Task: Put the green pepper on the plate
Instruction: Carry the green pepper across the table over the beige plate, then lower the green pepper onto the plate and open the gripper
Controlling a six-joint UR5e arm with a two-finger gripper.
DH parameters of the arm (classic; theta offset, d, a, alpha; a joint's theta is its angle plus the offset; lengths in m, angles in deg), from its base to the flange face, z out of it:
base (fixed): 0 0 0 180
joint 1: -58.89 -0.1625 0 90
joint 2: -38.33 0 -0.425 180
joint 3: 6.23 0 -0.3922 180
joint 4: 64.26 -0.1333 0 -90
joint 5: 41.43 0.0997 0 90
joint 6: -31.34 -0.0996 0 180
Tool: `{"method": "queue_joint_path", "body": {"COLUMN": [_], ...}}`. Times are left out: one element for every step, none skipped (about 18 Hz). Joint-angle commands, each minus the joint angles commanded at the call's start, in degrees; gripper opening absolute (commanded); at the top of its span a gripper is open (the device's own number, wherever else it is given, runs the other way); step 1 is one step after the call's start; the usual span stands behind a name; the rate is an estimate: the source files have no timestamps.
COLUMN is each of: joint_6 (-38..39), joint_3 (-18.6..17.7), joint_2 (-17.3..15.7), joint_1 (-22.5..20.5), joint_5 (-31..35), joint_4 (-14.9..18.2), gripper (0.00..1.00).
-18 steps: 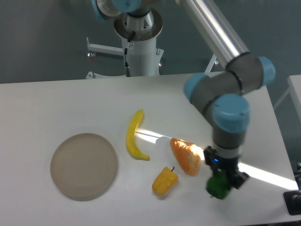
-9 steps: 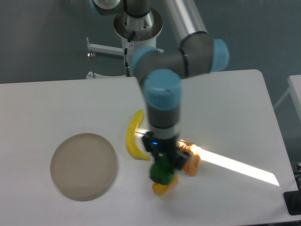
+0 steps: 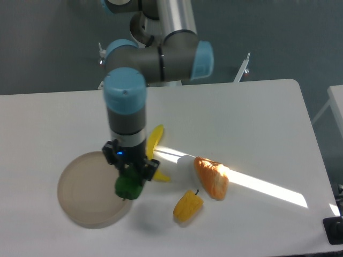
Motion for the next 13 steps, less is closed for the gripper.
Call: {"method": "queue_joint_path", "body": {"joint_6": [1.06, 2.02, 2.55, 2.91, 3.43, 3.79, 3.88, 3.88, 3.97, 3.97, 3.97, 3.97, 3.97], "joint_3": [-0.53, -1.40, -2.63, -3.95, -5.35, -6.85, -8.17, -9.05, -9.67, -10.20, -10.55, -10.73, -11.16], "joint_2": [0.09, 0.18, 0.18, 0.18, 0.27, 0.27, 0.44, 0.70, 0.97, 1.49, 1.58, 1.76, 1.76], "joint_1": [0.52, 1.05, 1.14, 1.67, 2.19, 2.55, 3.16, 3.51, 3.86, 4.22, 4.31, 4.31, 4.48], "joint_5": [0.09, 0.18, 0.18, 0.35, 0.88, 2.01, 2.98, 3.86, 4.22, 4.31, 4.22, 4.31, 4.22], "joint_4": [-1.40, -2.72, -3.95, -5.53, -7.11, -8.43, -10.01, -11.24, -11.69, -11.87, -11.87, -11.96, -12.13], "gripper": [0.28, 0.28, 0.28, 0.28, 0.28, 0.28, 0.28, 0.28, 0.28, 0.28, 0.28, 0.28, 0.28]}}
